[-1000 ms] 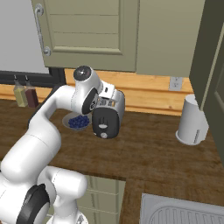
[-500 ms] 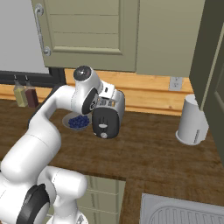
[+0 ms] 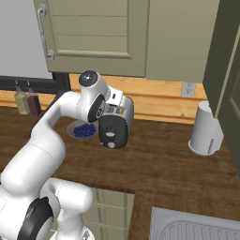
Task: Start the toaster. Once the lever pops up, take the bread to the plate on the dining counter.
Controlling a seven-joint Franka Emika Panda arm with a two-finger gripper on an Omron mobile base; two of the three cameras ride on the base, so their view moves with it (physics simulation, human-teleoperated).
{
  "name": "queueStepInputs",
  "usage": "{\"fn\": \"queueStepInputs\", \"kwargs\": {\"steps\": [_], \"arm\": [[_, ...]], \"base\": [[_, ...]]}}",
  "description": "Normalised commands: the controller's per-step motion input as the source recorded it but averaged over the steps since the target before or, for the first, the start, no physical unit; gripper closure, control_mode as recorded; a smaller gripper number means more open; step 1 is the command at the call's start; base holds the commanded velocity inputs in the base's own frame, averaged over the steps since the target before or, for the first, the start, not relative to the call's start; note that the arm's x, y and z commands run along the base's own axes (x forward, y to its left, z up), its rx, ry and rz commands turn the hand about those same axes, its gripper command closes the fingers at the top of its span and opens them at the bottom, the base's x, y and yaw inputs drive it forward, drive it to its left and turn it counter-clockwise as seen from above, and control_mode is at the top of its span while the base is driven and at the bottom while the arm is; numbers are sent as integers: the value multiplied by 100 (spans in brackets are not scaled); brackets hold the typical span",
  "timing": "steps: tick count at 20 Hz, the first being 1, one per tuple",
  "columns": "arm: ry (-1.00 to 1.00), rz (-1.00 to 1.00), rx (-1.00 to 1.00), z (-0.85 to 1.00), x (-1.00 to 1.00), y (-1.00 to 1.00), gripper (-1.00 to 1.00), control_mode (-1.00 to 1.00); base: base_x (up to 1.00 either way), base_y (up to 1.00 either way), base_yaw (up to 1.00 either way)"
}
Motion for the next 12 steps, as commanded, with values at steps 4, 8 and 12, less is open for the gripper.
{"fn": "queueStepInputs", "kwargs": {"steps": [4, 8, 12], "arm": [[0, 0, 0, 0, 0, 0, -100, -100], [0, 0, 0, 0, 0, 0, -100, -100], [0, 0, 0, 0, 0, 0, -100, -100]], "base": [[0, 0, 0], [0, 0, 0], [0, 0, 0]]}}
